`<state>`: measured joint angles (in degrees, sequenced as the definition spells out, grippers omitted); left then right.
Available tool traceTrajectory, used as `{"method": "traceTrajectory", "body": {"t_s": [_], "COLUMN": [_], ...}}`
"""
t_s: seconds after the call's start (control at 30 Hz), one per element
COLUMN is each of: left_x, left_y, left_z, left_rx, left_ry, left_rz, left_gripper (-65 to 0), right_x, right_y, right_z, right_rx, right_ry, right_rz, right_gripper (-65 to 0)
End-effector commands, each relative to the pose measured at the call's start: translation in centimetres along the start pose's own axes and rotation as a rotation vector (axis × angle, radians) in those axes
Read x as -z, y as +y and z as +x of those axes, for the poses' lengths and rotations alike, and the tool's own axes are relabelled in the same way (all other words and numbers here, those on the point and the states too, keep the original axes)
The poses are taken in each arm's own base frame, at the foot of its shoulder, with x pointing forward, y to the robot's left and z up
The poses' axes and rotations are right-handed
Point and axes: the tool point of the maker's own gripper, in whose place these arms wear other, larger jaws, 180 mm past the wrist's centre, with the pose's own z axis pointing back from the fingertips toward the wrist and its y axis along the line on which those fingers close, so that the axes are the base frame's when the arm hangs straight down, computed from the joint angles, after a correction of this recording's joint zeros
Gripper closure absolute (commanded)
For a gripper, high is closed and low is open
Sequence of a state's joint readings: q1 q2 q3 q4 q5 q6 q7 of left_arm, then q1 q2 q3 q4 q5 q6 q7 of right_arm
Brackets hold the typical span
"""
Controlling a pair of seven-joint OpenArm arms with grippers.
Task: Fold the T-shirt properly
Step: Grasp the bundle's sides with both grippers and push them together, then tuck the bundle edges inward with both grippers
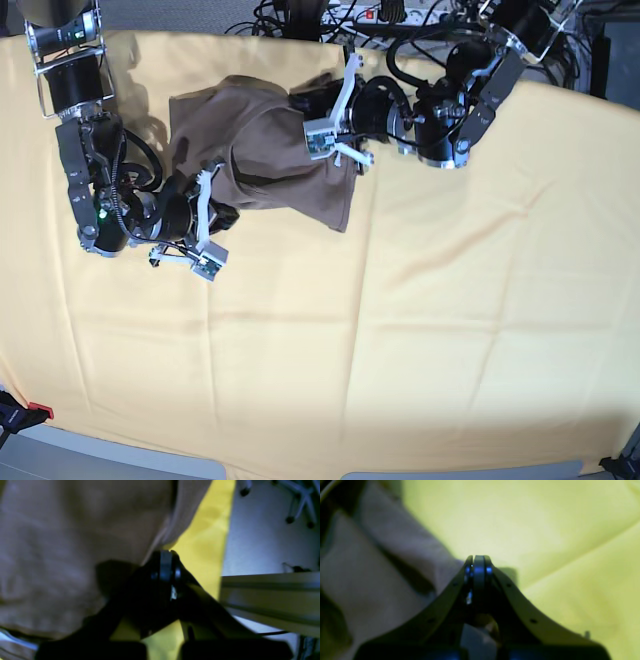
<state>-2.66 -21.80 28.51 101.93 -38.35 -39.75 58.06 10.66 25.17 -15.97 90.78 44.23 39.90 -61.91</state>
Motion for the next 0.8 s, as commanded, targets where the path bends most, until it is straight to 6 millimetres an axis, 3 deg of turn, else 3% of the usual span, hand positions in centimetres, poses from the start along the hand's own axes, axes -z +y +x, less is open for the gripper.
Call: {"method": "traceTrajectory", "body": {"t_s": [0.0,0.13,0.3,0.47,0.63,0.77], "left_x": [-0.4,-0.8,-1.8,-2.9,-4.6,-5.2], "left_y": [1.0,4.1,8.6,11.8,15.3,16.6], "left_z": [0.7,0.4,-0.1,0.5,2.4,4.9], "left_rx": [0.027,0.022,0.011,0.015,0.074,0.090], "left_ry": [-0.014,0.008,0.037,0.031,-0.003,-0.101], "left_rz": [0.026,0.080,0.162,0.224,0.317,0.338], "left_gripper": [0.0,0.0,0.0,0.0,0.0,0.0], "right_x": [-1.2,-2.7,-4.1,-3.5,-2.5,-2.3], "right_y": [-1.0,-1.3,-0.8,1.0,3.2,4.9], "right_z": [0.6,-0.3,0.1,-1.5,-4.2,-6.0], "right_rx": [-0.015,0.005,0.049,0.100,0.151,0.190], "right_ry": [-0.012,-0.004,-0.061,-0.055,-0.014,0.006], "right_rz": [-0.017,0.006,0.076,0.135,0.182,0.208], "right_gripper": [0.0,0.0,0.0,0.0,0.0,0.0]}}
